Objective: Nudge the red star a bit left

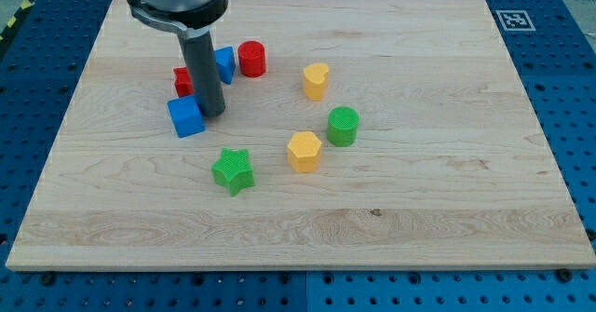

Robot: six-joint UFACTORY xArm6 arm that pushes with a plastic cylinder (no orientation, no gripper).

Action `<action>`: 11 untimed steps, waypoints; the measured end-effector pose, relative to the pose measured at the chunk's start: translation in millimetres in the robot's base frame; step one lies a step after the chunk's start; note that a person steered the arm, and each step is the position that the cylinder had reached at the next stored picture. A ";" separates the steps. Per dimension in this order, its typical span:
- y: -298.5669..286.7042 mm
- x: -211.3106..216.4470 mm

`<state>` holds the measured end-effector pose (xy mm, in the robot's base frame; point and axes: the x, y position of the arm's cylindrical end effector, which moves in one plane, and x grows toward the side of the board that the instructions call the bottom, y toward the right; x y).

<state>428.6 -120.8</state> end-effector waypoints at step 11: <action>15.2 -42.9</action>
